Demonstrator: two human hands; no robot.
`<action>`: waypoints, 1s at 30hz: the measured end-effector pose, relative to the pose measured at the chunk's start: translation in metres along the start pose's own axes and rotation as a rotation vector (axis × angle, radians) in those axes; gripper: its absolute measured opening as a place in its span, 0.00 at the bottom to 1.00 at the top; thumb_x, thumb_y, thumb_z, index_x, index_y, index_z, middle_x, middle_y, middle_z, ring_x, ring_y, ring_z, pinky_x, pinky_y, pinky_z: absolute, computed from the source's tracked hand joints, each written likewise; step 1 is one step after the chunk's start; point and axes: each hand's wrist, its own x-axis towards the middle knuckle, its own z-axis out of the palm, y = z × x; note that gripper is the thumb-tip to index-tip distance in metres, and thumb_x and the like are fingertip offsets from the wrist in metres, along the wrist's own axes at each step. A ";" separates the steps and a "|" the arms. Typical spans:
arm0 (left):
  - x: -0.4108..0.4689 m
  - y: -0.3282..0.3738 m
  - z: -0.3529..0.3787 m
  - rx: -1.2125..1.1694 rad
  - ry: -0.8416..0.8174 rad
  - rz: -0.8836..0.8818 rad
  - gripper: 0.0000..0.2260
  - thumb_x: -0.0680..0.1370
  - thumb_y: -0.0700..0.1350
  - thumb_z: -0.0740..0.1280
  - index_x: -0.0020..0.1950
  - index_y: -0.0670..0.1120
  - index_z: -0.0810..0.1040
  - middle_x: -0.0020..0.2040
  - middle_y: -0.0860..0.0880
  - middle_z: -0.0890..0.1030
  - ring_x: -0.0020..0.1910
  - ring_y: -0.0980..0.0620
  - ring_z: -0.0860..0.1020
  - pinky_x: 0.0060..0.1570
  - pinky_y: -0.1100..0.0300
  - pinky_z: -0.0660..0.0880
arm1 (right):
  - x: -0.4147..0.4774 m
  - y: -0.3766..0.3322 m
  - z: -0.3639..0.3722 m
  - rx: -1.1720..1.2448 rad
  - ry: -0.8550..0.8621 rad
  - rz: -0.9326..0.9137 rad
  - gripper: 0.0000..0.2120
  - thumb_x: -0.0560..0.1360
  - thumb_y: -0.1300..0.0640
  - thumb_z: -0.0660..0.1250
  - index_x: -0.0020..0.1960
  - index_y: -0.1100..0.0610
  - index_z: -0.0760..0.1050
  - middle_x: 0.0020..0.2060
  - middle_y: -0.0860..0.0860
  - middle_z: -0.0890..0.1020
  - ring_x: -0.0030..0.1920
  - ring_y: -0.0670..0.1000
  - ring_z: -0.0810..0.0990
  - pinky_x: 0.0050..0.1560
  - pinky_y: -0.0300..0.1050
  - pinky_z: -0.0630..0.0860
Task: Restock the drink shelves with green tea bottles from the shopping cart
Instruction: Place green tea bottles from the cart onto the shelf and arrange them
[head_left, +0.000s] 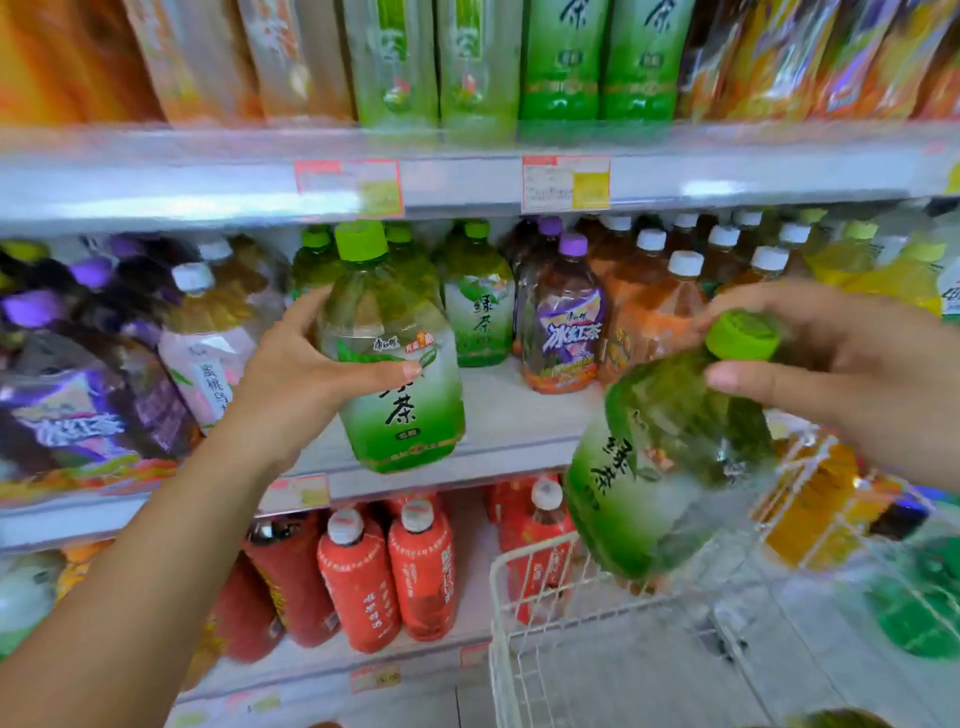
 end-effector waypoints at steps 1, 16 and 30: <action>0.006 -0.002 -0.008 0.017 0.031 0.005 0.39 0.48 0.52 0.85 0.58 0.53 0.78 0.50 0.55 0.85 0.45 0.61 0.82 0.44 0.67 0.76 | 0.014 -0.005 0.004 -0.023 -0.011 -0.025 0.27 0.62 0.27 0.67 0.54 0.43 0.77 0.45 0.42 0.84 0.42 0.44 0.83 0.42 0.40 0.78; 0.075 -0.083 -0.037 0.142 0.086 -0.100 0.44 0.58 0.45 0.85 0.70 0.50 0.69 0.61 0.51 0.79 0.61 0.49 0.77 0.66 0.49 0.72 | 0.172 0.004 0.136 -0.233 -0.035 -0.160 0.13 0.75 0.52 0.69 0.59 0.49 0.74 0.50 0.52 0.81 0.45 0.52 0.80 0.52 0.50 0.77; 0.040 -0.105 -0.034 0.598 0.235 0.309 0.33 0.74 0.41 0.74 0.76 0.44 0.63 0.75 0.48 0.66 0.74 0.55 0.62 0.71 0.70 0.54 | 0.133 0.047 0.238 0.194 0.252 0.236 0.52 0.65 0.53 0.79 0.77 0.50 0.49 0.72 0.51 0.61 0.64 0.39 0.61 0.67 0.37 0.59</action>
